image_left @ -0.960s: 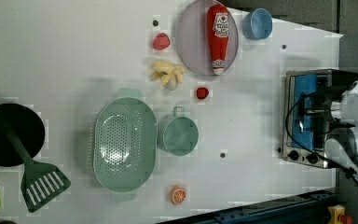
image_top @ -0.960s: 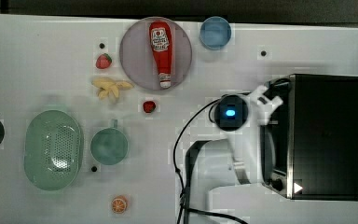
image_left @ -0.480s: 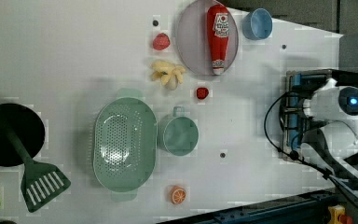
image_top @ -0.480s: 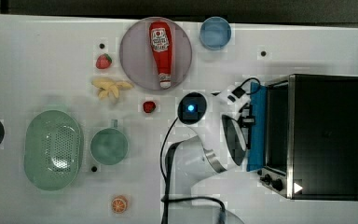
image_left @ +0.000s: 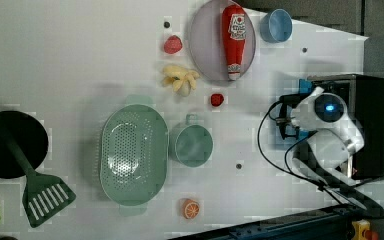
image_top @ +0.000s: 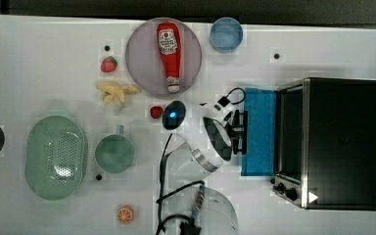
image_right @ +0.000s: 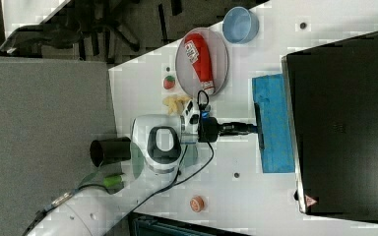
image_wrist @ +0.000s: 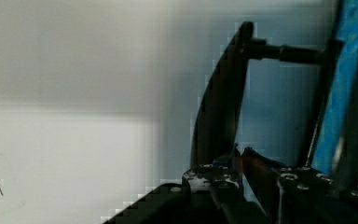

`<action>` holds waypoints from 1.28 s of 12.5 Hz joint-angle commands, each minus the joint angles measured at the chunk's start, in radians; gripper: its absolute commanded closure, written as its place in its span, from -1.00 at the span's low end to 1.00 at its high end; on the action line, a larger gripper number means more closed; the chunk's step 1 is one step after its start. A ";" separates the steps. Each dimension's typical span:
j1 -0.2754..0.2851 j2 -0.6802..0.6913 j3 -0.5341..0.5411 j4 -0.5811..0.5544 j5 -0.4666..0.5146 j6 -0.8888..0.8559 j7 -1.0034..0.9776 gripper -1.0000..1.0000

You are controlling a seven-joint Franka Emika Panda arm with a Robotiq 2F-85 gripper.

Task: Flap open oven.

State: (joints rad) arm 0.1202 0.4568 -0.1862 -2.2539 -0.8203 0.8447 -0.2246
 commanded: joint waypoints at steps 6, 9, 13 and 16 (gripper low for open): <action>0.060 0.069 0.003 0.060 -0.005 -0.013 0.152 0.65; 0.061 0.007 0.020 0.075 0.139 0.014 0.161 0.65; 0.054 -0.158 0.013 0.076 0.460 0.011 0.161 0.65; 0.046 -0.277 -0.015 0.088 0.664 -0.021 0.161 0.65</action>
State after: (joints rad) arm 0.1666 0.2218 -0.1797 -2.1875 -0.1630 0.8281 -0.1248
